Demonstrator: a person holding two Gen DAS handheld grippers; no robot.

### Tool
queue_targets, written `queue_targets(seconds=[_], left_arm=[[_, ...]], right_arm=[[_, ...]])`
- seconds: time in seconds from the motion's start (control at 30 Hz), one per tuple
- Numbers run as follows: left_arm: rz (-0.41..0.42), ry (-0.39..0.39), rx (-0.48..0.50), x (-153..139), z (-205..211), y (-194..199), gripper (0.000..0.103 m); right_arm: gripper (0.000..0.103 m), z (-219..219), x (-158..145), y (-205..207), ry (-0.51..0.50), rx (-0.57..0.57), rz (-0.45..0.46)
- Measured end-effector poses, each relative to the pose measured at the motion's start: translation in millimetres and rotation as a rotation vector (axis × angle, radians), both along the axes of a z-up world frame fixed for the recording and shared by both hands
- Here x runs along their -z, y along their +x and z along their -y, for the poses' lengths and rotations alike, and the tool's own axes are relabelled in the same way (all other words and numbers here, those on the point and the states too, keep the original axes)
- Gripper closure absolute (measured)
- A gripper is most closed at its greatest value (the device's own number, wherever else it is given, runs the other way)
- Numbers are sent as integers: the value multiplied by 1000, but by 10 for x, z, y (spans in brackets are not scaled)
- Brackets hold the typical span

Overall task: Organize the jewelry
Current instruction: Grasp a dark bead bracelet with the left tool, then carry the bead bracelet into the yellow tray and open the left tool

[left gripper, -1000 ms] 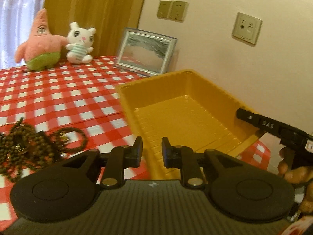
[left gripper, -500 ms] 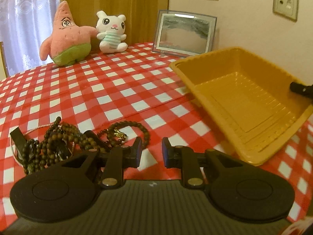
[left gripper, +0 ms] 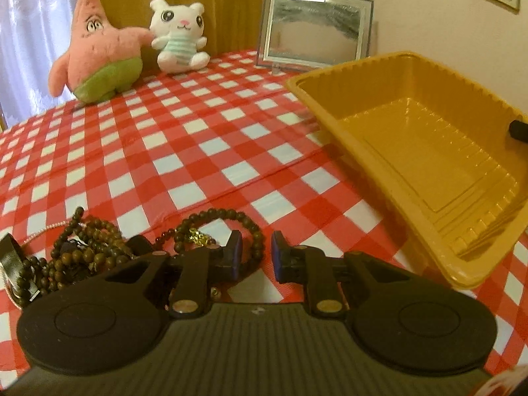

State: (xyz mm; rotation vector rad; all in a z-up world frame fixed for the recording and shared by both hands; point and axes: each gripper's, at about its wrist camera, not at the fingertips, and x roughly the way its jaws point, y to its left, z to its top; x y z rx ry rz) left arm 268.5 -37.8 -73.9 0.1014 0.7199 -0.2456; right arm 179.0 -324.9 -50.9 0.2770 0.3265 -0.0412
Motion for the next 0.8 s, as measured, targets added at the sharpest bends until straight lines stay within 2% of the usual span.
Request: queue_targets(seconds=[0.07,0.1,0.33,0.6,0.8], left_arm=[[-1,-7,0,3,-5,4,89],[-3,-12,5,6,-5,3,97],[-8,-62,-5,-49,-40,-17,97],[91,-203,-2,-594,-129,-176,97],[158,-336,76,-1034,10,-332,97]], right_arm=[[96,-10,4,15,1,-3,-1],[96,-9,3,19,2,-5,-1],[96,-18,10,36,10,-16,-5],[96,-33,2,31,15,-22,-6],[96,-40,-3,27,17,-23,-8]])
